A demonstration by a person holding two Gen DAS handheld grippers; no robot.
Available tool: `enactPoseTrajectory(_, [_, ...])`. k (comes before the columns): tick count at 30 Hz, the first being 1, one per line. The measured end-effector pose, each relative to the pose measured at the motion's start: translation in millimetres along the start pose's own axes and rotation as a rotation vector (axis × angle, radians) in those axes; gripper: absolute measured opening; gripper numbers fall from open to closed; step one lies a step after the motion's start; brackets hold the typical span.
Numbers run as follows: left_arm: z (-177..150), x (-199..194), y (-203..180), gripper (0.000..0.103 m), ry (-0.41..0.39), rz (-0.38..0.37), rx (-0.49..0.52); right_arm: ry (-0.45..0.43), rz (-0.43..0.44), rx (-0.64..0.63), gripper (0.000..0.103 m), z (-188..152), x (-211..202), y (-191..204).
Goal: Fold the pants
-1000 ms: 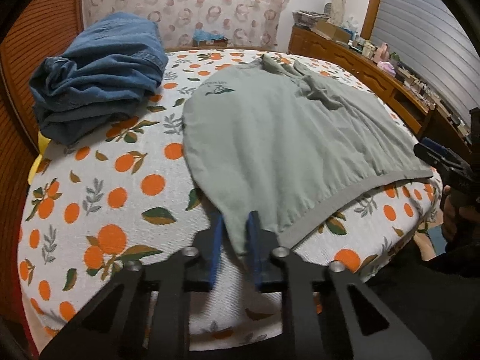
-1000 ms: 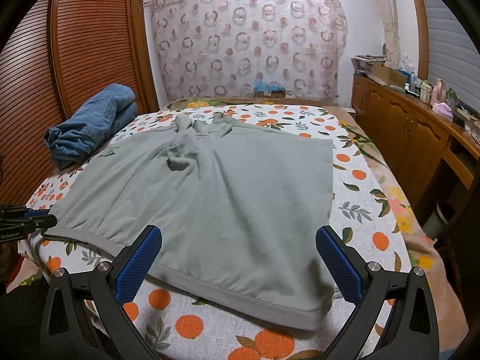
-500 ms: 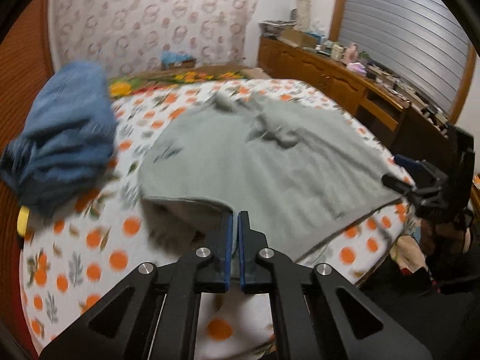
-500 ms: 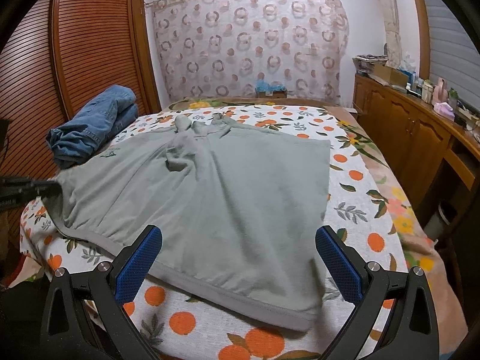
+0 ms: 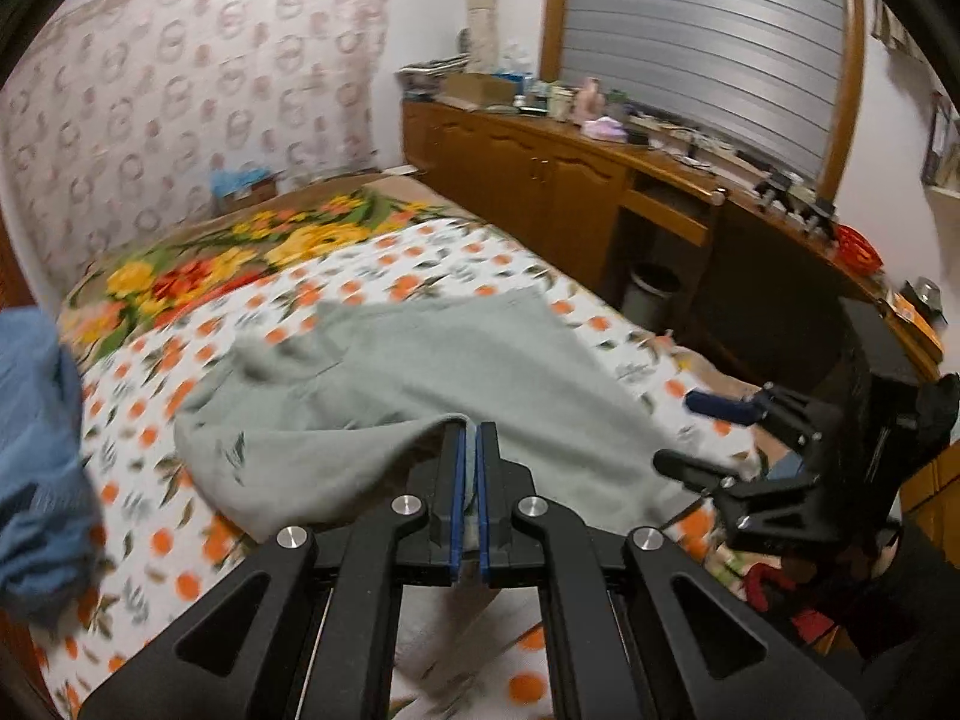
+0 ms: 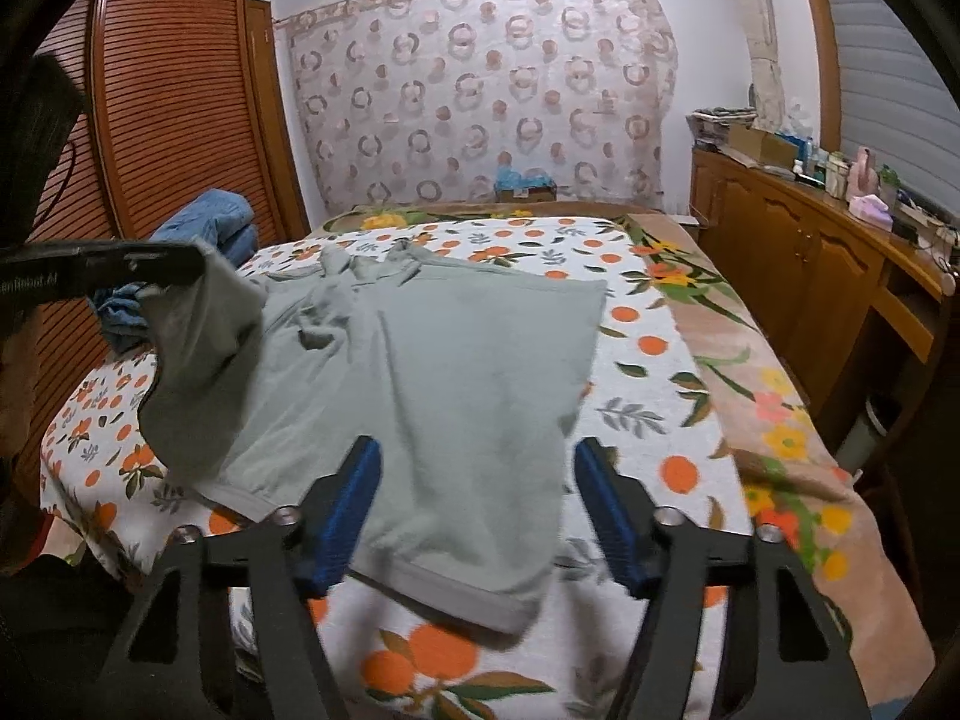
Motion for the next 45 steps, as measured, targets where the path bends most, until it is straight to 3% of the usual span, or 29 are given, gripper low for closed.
enactPoseTrajectory(4, [12.0,11.4,-18.6,0.004,0.009,-0.027,0.011,-0.018,-0.011,0.018,0.053,1.2,-8.9,-9.4])
enactPoseTrajectory(14, [10.2,28.7,-22.8,0.005,0.021,-0.004,-0.004,-0.022,0.0,0.03,0.04,0.8,-9.4,-10.5])
enactPoseTrajectory(16, [9.1,28.8,-19.5,0.016,0.018,0.019,-0.001,-0.02,0.006,0.032,0.039,-0.1,-8.1,-7.7])
enactPoseTrajectory(24, [1.4,18.8,3.3,0.079,-0.035,0.084,-0.024,-0.014,0.035,0.026,0.039,4.6,-2.2,-3.6])
enactPoseTrajectory(31, [-28.4,16.9,33.7,0.079,-0.011,0.141,-0.069,0.007,0.078,0.013,0.039,5.8,13.5,15.4])
enactPoseTrajectory(36, [-46.8,13.7,49.3,0.079,-0.006,0.146,-0.11,0.042,0.132,-0.011,0.035,2.4,27.6,32.4])
enactPoseTrajectory(45, [-84.4,33.8,56.6,0.079,0.082,0.141,-0.125,0.109,0.144,-0.034,0.031,-3.8,49.1,39.9])
Point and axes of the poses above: each gripper's, at about its wrist camera, not at the fingertips, and x roughly the way its jaws point, y to its left, z to its top, the point moved 7 cm from there along x, roughly the way its jaws point, and after that the axes turned 2 degrees about x, right-handed, at the moved point
